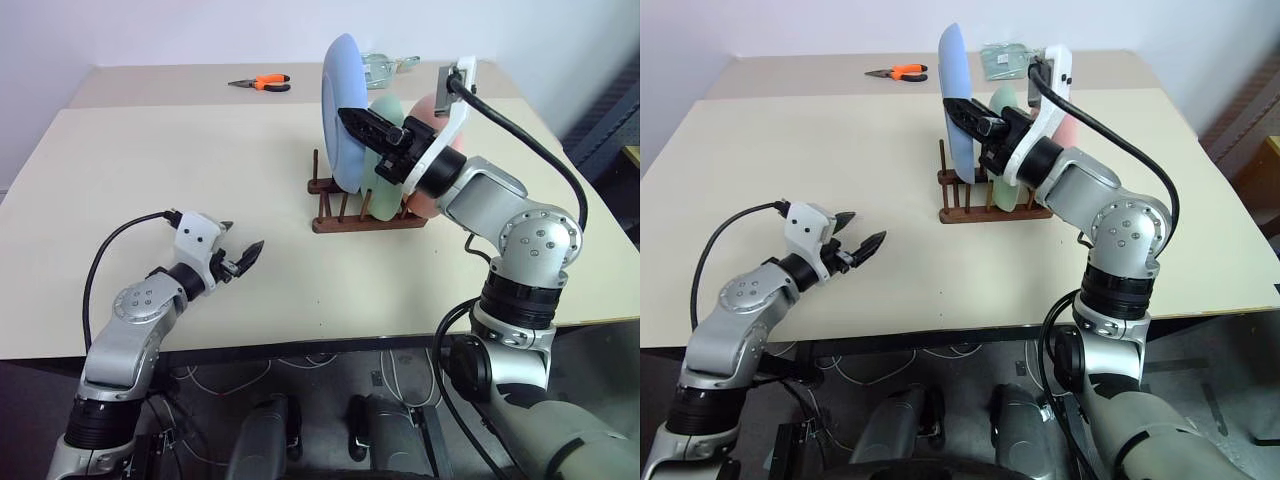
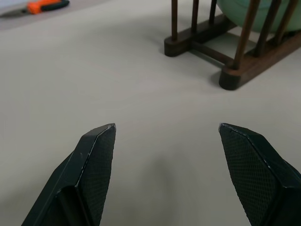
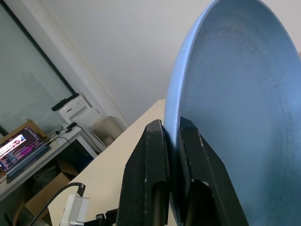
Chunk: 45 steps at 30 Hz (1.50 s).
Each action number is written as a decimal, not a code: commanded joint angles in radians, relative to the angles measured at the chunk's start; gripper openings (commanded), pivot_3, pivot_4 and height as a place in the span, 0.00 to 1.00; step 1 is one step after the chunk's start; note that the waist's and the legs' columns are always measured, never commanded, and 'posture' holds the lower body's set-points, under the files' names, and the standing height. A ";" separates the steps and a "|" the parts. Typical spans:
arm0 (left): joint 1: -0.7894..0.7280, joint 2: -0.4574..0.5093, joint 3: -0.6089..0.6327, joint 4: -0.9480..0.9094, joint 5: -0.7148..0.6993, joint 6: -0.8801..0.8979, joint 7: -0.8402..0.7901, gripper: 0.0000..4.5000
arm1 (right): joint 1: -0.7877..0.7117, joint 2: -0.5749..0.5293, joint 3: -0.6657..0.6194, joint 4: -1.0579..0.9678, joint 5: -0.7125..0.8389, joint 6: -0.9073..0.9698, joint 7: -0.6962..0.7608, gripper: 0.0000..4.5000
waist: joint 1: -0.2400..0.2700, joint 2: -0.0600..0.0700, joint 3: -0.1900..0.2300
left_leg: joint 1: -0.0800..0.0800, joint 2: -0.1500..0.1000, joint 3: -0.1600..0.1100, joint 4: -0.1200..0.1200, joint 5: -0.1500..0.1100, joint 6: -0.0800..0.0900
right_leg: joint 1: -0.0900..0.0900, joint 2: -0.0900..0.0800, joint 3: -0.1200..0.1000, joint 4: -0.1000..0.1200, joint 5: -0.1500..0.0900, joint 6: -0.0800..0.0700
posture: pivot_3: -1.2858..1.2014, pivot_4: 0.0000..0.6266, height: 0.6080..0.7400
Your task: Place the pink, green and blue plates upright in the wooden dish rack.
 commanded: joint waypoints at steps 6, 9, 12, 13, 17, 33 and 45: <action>0.009 -0.002 0.008 -0.067 -0.009 0.015 -0.007 0.79 | -0.059 -0.007 -0.004 -0.009 0.021 -0.021 -0.059 0.00 | -0.001 0.000 0.000 | 0.000 0.000 0.000 0.000 0.000 0.000 | 0.000 0.000 0.000 0.000 0.000 0.000 | 0.52 0.24 1.00; 0.011 -0.005 0.009 -0.070 -0.011 0.020 -0.008 0.79 | -0.087 -0.016 -0.020 -0.032 0.052 -0.018 -0.082 0.00 | -0.001 0.000 0.000 | 0.000 0.000 0.000 0.000 0.000 0.000 | 0.000 0.000 0.000 0.000 0.000 0.000 | 0.52 0.24 1.00; 0.012 -0.007 0.007 -0.071 -0.010 0.022 -0.011 0.79 | -0.095 -0.016 -0.018 -0.041 0.078 -0.012 -0.099 0.00 | -0.001 0.000 0.000 | 0.000 0.000 0.000 0.000 0.000 0.000 | 0.000 0.000 0.000 0.000 0.000 0.000 | 0.52 0.24 1.00; 0.012 -0.008 0.005 -0.071 -0.009 0.022 -0.012 0.79 | -0.094 -0.015 -0.017 -0.039 0.088 -0.011 -0.103 0.00 | -0.001 0.000 0.000 | 0.000 0.000 0.000 0.000 0.000 0.000 | 0.000 0.000 0.000 0.000 0.000 0.000 | 0.52 0.24 1.00; 0.004 -0.014 -0.001 -0.068 -0.008 0.021 -0.015 0.79 | -0.064 -0.014 -0.001 -0.010 0.088 -0.014 -0.105 0.00 | 0.001 0.000 0.000 | 0.000 0.000 0.000 0.000 0.000 0.000 | 0.000 0.000 0.000 0.000 0.000 0.000 | 0.52 0.24 1.00; 0.017 -0.021 0.000 -0.085 -0.011 0.033 -0.022 0.91 | -0.045 -0.167 0.261 0.039 -0.250 -0.197 0.126 0.82 | 0.001 0.000 0.000 | 0.000 0.000 0.000 0.000 0.000 0.000 | 0.000 0.000 0.000 0.000 0.000 0.000 | 0.52 0.24 1.00; 0.040 0.025 0.041 -0.041 0.011 0.005 -0.055 1.00 | 0.338 -0.717 -0.102 -0.243 -0.220 -0.320 0.618 0.82 | 0.027 -0.001 0.000 | -0.003 0.001 -0.002 0.002 -0.001 0.002 | 0.001 -0.001 -0.002 -0.004 0.000 0.001 | 0.52 0.24 1.00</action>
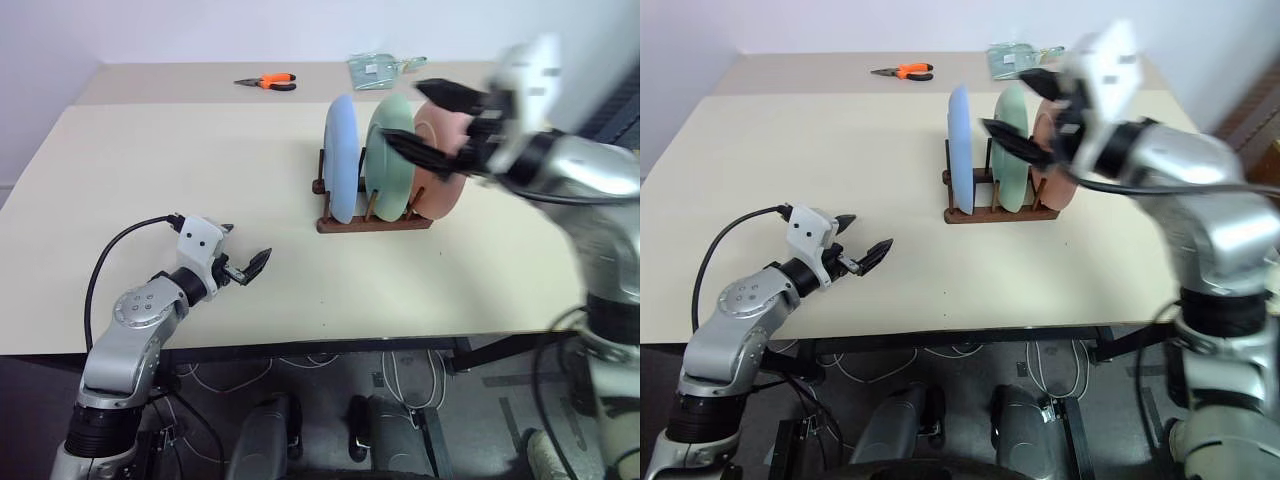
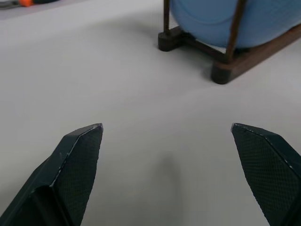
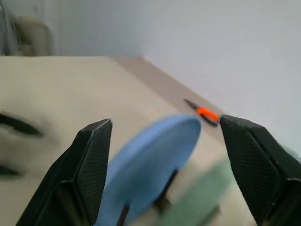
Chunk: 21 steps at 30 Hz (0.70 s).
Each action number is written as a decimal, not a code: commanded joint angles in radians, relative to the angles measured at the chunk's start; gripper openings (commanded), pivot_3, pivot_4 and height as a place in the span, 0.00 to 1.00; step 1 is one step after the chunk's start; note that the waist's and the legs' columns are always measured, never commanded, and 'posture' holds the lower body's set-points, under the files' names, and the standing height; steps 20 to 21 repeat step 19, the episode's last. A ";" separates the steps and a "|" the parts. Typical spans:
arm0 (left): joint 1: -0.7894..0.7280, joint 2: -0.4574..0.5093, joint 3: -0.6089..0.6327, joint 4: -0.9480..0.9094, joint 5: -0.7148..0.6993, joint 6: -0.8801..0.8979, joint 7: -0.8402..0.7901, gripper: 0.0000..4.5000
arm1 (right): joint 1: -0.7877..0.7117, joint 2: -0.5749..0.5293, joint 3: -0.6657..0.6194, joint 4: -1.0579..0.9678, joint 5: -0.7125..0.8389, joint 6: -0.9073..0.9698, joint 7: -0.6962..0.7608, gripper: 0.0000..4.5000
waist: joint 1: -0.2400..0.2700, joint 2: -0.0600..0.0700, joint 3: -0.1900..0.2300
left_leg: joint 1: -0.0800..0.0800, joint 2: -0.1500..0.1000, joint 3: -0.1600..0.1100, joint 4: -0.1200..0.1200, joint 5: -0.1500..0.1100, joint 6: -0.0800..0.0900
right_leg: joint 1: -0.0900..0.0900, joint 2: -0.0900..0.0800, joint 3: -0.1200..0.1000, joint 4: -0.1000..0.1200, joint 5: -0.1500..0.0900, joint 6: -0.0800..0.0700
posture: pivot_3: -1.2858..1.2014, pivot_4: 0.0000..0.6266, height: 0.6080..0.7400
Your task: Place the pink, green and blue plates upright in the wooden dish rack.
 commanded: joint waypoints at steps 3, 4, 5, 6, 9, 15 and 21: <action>0.015 0.042 0.014 0.047 0.021 -0.063 -0.049 1.00 | 0.393 -0.114 -0.312 -0.042 0.039 -0.005 0.211 0.82 | 0.007 -0.001 -0.001 | 0.001 0.000 -0.002 0.000 -0.001 0.002 | 0.004 0.000 -0.003 -0.002 0.000 0.000 | 0.52 0.24 1.00; 0.023 0.054 0.008 0.062 0.026 -0.077 -0.066 1.00 | 0.464 -0.104 -0.315 -0.025 0.002 -0.033 0.206 0.82 | 0.006 0.001 -0.001 | 0.002 0.000 -0.002 0.000 -0.003 0.004 | 0.004 -0.001 -0.002 -0.003 0.000 0.000 | 0.52 0.24 1.00; 0.032 0.062 0.001 0.071 0.030 -0.084 -0.080 1.00 | 0.516 -0.091 -0.309 -0.004 -0.029 -0.058 0.200 0.82 | 0.002 0.001 -0.001 | 0.002 0.000 -0.001 0.001 -0.004 0.006 | 0.004 -0.002 -0.001 -0.002 0.000 0.001 | 0.52 0.24 1.00; 0.041 0.068 -0.004 0.078 0.034 -0.092 -0.093 1.00 | 0.557 -0.077 -0.293 0.020 -0.066 -0.089 0.190 0.82 | 0.000 0.002 -0.001 | 0.003 0.000 -0.001 0.001 -0.004 0.007 | 0.005 -0.001 0.000 -0.002 0.000 0.001 | 0.52 0.24 1.00; 0.060 0.075 -0.009 0.070 0.040 -0.098 -0.104 1.00 | 0.600 -0.043 -0.239 0.085 -0.139 -0.184 0.184 0.82 | -0.005 0.003 -0.001 | 0.005 0.000 -0.001 0.001 -0.004 0.006 | 0.006 -0.001 0.000 -0.001 0.000 0.001 | 0.52 0.24 1.00; 0.082 0.065 -0.029 0.057 0.054 -0.103 -0.103 1.00 | 0.592 -0.010 -0.166 0.169 -0.203 -0.280 0.199 0.82 | 0.003 0.004 -0.001 | 0.005 0.000 -0.001 0.001 -0.002 0.002 | 0.005 -0.001 0.000 -0.002 0.000 0.001 | 0.52 0.24 1.00; 0.087 0.041 -0.026 0.044 0.056 -0.105 -0.075 1.00 | 0.552 0.000 -0.122 0.185 -0.211 -0.287 0.194 0.82 | 0.005 0.004 -0.001 | 0.005 0.000 -0.001 0.001 -0.002 0.002 | 0.006 -0.002 0.000 -0.002 0.000 0.001 | 0.52 0.24 1.00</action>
